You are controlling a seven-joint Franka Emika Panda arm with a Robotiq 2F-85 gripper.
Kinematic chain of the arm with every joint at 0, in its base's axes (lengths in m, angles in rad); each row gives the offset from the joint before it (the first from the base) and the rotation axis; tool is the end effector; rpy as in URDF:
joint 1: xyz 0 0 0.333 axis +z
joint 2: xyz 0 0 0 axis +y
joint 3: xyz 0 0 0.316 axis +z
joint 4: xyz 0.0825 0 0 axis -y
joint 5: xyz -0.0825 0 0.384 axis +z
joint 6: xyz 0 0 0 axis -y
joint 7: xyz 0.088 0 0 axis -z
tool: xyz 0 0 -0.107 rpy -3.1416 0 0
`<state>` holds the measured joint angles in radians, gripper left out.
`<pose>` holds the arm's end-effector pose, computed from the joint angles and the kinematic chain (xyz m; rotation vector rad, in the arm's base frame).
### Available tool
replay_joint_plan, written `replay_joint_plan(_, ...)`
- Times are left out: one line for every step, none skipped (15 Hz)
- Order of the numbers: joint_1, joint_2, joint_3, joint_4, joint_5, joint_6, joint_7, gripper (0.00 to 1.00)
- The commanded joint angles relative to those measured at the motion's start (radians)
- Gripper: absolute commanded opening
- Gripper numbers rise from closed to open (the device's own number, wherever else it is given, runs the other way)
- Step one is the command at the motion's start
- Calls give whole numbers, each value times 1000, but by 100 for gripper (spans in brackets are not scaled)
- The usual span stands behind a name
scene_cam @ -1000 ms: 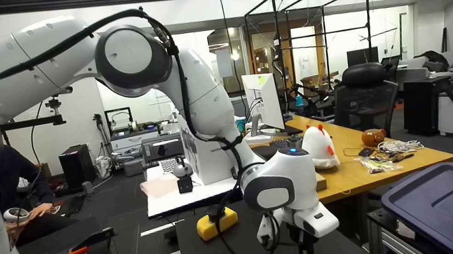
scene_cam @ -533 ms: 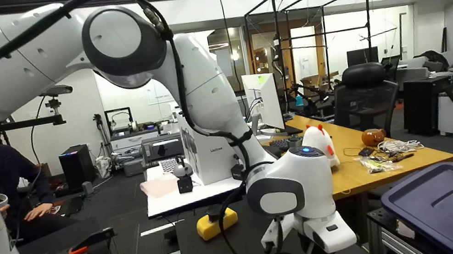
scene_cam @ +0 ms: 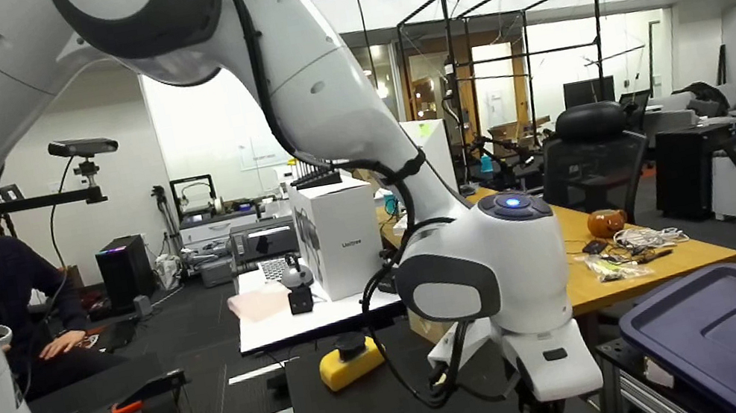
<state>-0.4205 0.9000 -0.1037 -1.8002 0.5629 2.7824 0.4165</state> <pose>0.5342 -0.3343 0.0550 -2.2795 1.9529 -0.1610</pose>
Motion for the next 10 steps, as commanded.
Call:
replay_joint_plan(10, -33, -35, -39, 53, 27, 48, 0)
replay_joint_plan(18, -29, -51, -36, 58, 26, 61, 0)
replay_joint_plan(25, -19, -64, -28, 59, 27, 78, 0)
replay_joint_plan(28, -15, -70, -24, 59, 29, 89, 0)
replay_joint_plan(39, -8, -81, -20, 57, 38, 109, 0)
replay_joint_plan(50, 0, -90, -16, 56, 52, 128, 0)
replay_joint_plan(65, 8, -103, -14, 54, 66, 152, 0)
replay_joint_plan(79, 17, -113, -11, 52, 75, 173, 0)
replay_joint_plan(96, 25, -128, -10, 47, 83, 202, 27)
replay_joint_plan(109, 30, -137, -13, 44, 92, 223, 28)
